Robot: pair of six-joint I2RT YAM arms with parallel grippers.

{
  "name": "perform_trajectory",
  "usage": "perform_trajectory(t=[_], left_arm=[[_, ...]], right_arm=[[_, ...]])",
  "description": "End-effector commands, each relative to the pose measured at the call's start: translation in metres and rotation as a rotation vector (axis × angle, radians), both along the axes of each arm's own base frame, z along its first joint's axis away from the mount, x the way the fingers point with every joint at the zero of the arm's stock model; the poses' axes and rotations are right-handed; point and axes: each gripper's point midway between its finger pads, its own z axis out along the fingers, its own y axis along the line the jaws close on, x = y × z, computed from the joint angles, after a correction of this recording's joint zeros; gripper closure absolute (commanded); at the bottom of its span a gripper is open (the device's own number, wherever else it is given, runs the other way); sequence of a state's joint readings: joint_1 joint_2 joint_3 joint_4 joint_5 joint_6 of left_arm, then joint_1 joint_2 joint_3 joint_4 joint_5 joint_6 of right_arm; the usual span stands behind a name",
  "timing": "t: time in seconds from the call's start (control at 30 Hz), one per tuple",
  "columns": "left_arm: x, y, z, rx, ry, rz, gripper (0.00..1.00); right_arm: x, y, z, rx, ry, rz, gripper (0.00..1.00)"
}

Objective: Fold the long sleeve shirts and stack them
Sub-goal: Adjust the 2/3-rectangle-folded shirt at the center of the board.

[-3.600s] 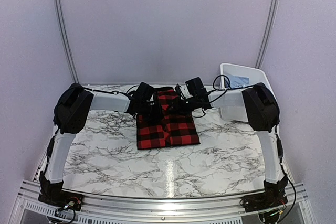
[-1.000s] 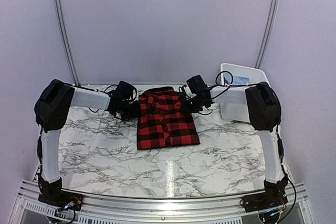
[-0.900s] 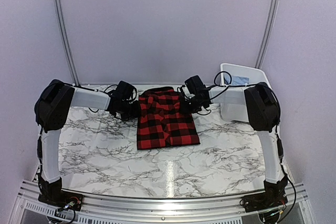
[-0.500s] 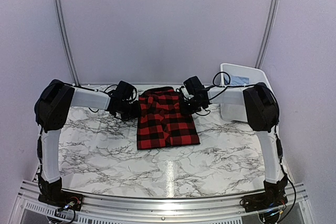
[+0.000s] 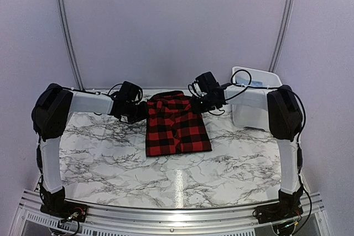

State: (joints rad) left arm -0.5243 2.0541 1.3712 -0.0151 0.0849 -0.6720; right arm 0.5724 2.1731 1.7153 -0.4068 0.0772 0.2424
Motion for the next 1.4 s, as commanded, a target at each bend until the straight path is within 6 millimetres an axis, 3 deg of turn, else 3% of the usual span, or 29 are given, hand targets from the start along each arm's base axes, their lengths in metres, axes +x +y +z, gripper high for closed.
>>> perform_trajectory(t=[0.0, 0.23, 0.37, 0.47, 0.97, 1.07, 1.23, 1.37], left_arm=[[0.004, -0.008, 0.02, -0.027, -0.059, -0.03, 0.99], [0.006, -0.013, 0.006, -0.025, -0.035, -0.047, 0.99], [0.006, -0.014, 0.004, -0.028, -0.031, -0.05, 0.99], [0.006, -0.014, 0.006, -0.03, -0.034, -0.053, 0.99], [0.005, -0.015, 0.007, -0.036, -0.032, -0.056, 0.99], [0.004, -0.015, 0.007, -0.037, -0.032, -0.056, 0.99], [0.002, -0.015, 0.013, -0.041, -0.039, -0.059, 0.99], [-0.002, -0.014, 0.025, -0.043, -0.063, -0.059, 0.99]], right_arm=[[-0.001, -0.012, 0.007, -0.028, -0.012, -0.055, 1.0], [0.0, -0.02, -0.009, -0.053, 0.018, -0.083, 0.97], [-0.002, -0.02, -0.014, -0.043, 0.032, -0.078, 0.68], [-0.002, -0.018, -0.013, -0.029, 0.031, -0.071, 0.62], [0.006, -0.014, -0.033, -0.039, 0.053, -0.059, 0.69], [0.007, -0.013, -0.032, -0.036, 0.051, -0.061, 0.75], [0.003, -0.014, -0.014, -0.053, 0.016, -0.073, 0.98], [-0.004, -0.02, 0.01, -0.067, -0.024, -0.097, 1.0]])
